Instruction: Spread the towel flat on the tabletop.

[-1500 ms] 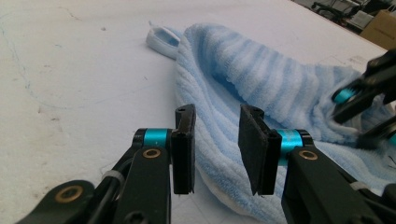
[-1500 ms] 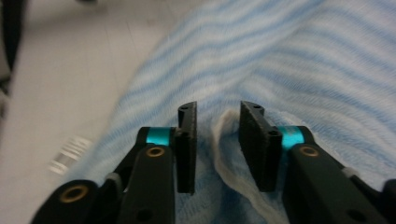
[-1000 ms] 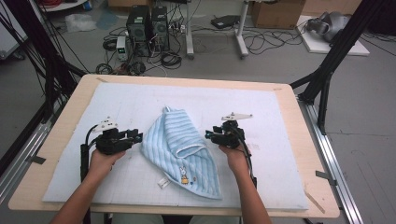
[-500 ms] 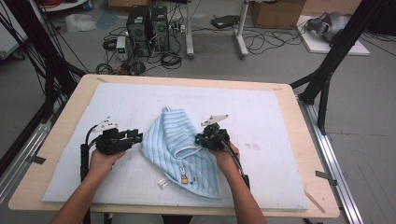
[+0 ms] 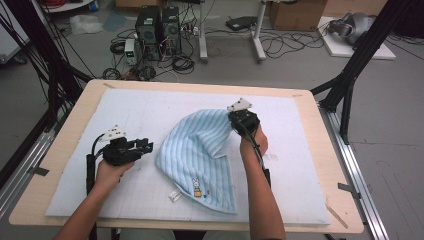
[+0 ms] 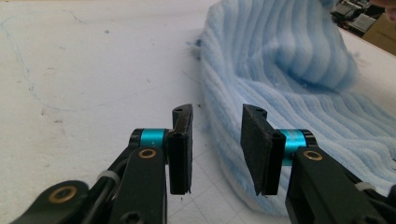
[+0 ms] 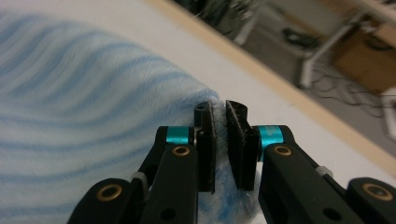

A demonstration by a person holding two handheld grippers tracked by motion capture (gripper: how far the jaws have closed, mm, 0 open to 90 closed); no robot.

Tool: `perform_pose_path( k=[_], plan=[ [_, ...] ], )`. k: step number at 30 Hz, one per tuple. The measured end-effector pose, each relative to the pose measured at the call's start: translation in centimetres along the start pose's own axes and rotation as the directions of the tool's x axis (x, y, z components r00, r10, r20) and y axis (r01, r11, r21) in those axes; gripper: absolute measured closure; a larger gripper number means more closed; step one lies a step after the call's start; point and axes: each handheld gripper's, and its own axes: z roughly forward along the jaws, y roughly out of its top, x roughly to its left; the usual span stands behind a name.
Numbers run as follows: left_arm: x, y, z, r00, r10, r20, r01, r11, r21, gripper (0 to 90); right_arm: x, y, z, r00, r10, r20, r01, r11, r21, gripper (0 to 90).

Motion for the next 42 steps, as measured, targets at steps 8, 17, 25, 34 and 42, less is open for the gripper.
perform_pose_path(
  k=[8, 17, 25, 34, 42],
  plan=[
    [-0.1, -0.1, 0.2, 0.9999, -0.005, 0.010, 0.005, 0.9999, 0.011, 62.4, -1.1, -1.2, 1.0, 0.9822, 0.186, -0.022, -0.185, 0.981, 0.057, 60.4],
    [-0.1, -0.1, 0.2, 1.0000, -0.008, 0.000, 0.008, 0.9999, 0.015, 58.6, 0.4, -3.7, -1.6, 0.9050, 0.337, -0.260, -0.333, 0.941, 0.059, 47.1],
    [-0.1, -0.1, 0.3, 1.0000, -0.008, -0.006, 0.008, 0.9999, 0.015, 57.4, 6.0, -5.0, -2.3, 0.8668, 0.241, -0.437, -0.195, 0.970, 0.148, 42.5],
    [0.1, -0.2, 0.2, 0.9999, -0.013, -0.006, 0.013, 0.9998, 0.014, 57.8, 5.6, -5.8, -2.7, 0.9225, 0.067, -0.380, -0.015, 0.990, 0.138, 85.1],
    [0.1, -0.3, 0.3, 0.9999, -0.011, -0.007, 0.011, 0.9998, 0.019, 57.8, -0.7, -8.8, -5.6, 0.9554, 0.176, -0.238, -0.146, 0.980, 0.138, 85.4]
  ],
)
